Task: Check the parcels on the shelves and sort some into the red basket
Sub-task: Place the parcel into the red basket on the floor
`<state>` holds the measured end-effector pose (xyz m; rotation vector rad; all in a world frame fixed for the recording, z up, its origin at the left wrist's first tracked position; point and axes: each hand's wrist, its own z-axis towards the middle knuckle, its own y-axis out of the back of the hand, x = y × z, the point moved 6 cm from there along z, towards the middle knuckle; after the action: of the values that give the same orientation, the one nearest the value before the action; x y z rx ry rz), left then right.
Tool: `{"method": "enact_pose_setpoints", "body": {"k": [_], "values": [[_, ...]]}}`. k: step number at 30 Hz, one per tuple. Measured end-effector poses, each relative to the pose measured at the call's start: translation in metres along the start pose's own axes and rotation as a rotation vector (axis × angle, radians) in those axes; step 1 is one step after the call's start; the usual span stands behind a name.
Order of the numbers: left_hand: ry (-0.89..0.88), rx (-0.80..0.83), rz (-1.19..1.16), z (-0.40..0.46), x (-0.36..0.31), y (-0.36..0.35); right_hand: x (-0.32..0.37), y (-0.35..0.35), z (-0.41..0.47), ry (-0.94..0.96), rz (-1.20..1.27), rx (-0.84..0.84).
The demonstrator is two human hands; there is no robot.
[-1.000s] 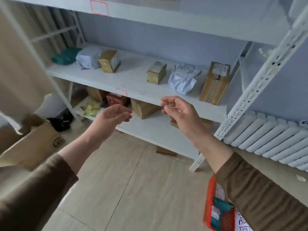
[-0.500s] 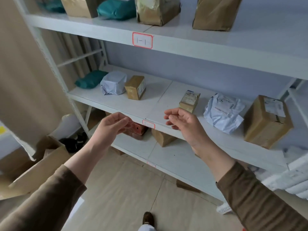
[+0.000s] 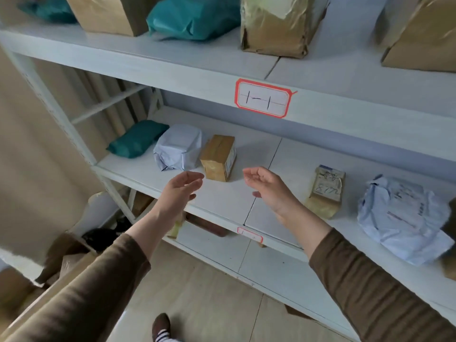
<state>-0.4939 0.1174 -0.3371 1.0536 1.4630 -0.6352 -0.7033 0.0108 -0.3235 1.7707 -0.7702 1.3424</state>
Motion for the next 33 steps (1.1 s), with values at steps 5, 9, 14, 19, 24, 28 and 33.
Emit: {"method": "enact_pose_setpoints", "body": {"k": [5,9,14,19,24,28,33], "values": [[0.011,0.110,0.059,0.091,0.006,0.007,-0.012,-0.026,0.068,-0.132,0.048,-0.096],[0.062,0.233,0.085,0.171,0.017,0.005,-0.027,-0.053,0.120,-0.275,0.098,-0.219],[0.130,0.316,0.177,0.264,0.063,-0.012,-0.046,-0.085,0.161,-0.417,0.097,-0.296],[0.208,0.448,0.125,0.232,0.038,-0.027,-0.055,-0.099,0.160,-0.503,0.176,-0.367],[0.213,0.512,0.010,0.205,0.042,-0.027,-0.056,-0.101,0.127,-0.448,0.222,-0.455],[0.177,0.545,-0.091,0.152,0.030,-0.013,-0.044,-0.104,0.069,-0.370,0.388,-0.521],[0.041,0.620,-0.078,0.066,0.017,0.015,-0.031,-0.114,-0.013,-0.309,0.538,-0.503]]}}
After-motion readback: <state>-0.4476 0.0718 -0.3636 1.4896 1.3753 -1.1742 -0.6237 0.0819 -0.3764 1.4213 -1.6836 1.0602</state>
